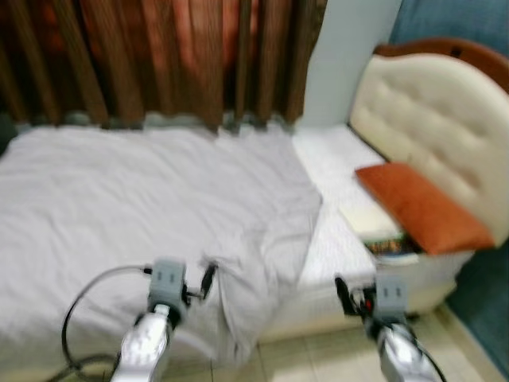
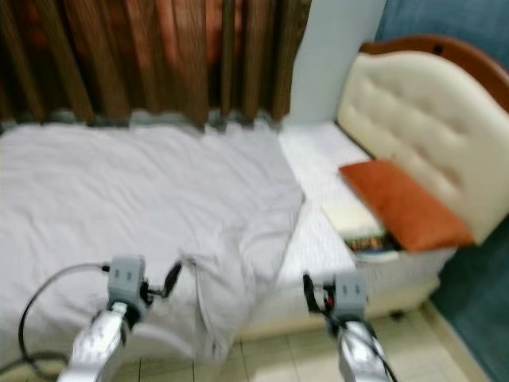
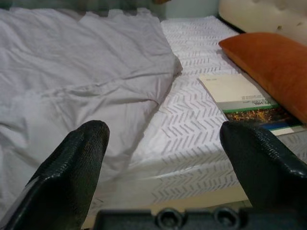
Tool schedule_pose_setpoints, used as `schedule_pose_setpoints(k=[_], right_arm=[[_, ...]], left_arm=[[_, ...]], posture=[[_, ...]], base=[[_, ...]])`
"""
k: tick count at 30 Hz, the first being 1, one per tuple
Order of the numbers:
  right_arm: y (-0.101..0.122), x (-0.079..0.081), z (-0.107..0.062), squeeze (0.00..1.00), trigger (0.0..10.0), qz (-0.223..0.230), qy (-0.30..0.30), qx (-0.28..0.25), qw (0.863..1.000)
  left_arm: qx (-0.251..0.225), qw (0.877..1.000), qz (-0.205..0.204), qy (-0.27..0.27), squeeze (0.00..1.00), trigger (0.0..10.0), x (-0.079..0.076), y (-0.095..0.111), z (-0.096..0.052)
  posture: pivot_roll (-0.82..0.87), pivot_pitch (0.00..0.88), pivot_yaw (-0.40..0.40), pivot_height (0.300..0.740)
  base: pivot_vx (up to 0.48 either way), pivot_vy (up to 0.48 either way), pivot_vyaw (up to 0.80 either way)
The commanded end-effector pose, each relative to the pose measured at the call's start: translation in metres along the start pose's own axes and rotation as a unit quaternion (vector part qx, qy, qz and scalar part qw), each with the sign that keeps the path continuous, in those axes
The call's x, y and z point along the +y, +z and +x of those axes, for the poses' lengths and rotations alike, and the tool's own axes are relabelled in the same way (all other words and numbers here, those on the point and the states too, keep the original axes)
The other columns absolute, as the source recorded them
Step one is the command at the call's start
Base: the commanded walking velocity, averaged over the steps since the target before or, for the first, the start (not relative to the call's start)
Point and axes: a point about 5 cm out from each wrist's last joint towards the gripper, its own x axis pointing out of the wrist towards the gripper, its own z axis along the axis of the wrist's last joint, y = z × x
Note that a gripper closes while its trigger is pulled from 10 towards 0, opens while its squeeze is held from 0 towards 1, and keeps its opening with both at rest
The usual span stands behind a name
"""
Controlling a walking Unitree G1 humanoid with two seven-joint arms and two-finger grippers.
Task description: Clean up the room
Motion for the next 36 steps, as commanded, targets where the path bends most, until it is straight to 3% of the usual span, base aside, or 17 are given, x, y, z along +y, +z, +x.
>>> schedule_pose_setpoints(k=[1, 8, 24, 31, 33, 36], right_arm=[[0.008, -0.006, 0.003, 0.0, 10.0, -0.001, -0.006, -0.015, 1.0], [0.008, -0.005, 0.005, 0.0, 10.0, 0.0, -0.005, -0.015, 1.0], [0.004, -0.002, 0.005, 0.0, 10.0, -0.007, 0.004, 0.001, 1.0], [0.0, -0.004, -0.003, 0.0, 10.0, -0.003, 0.009, 0.005, 1.0], [-0.004, -0.006, -0.013, 0.0, 10.0, -0.004, 0.021, 0.019, 1.0], [-0.004, -0.006, -0.023, 0.0, 10.0, -0.011, 0.044, 0.026, 0.999]], left_arm=[[-0.008, 1.0, -0.001, -0.007, 0.0, 10.0, -0.006, 0.005, 0.004], [-0.007, 1.0, -0.002, -0.01, 0.0, 10.0, -0.008, 0.004, 0.004], [0.001, 1.0, 0.0, 0.004, 0.0, 10.0, -0.004, 0.004, 0.007], [0.035, 0.995, -0.034, 0.091, 0.0, 10.0, 0.017, -0.011, 0.0], [0.078, 0.985, -0.044, 0.148, 0.0, 10.0, 0.031, -0.03, -0.003], [0.103, 0.974, -0.05, 0.194, 0.0, 10.0, 0.044, -0.041, -0.006]], posture=[[0.07, 0.0, -0.088, 0.74], [0.07, 0.0, -0.088, 0.74], [0.07, 0.015, -0.087, 0.74], [0.05, 0.063, -0.092, 0.74], [0.01, 0.153, -0.118, 0.74], [-0.02, 0.213, -0.147, 0.74]], base=[[0.458, 0.0, 0.0], [0.458, 0.0, 0.0], [0.458, 0.0, -0.69], [0.458, 0.0, 0.0], [0.0, 0.0, 0.0], [0.0, 0.0, 0.0]])
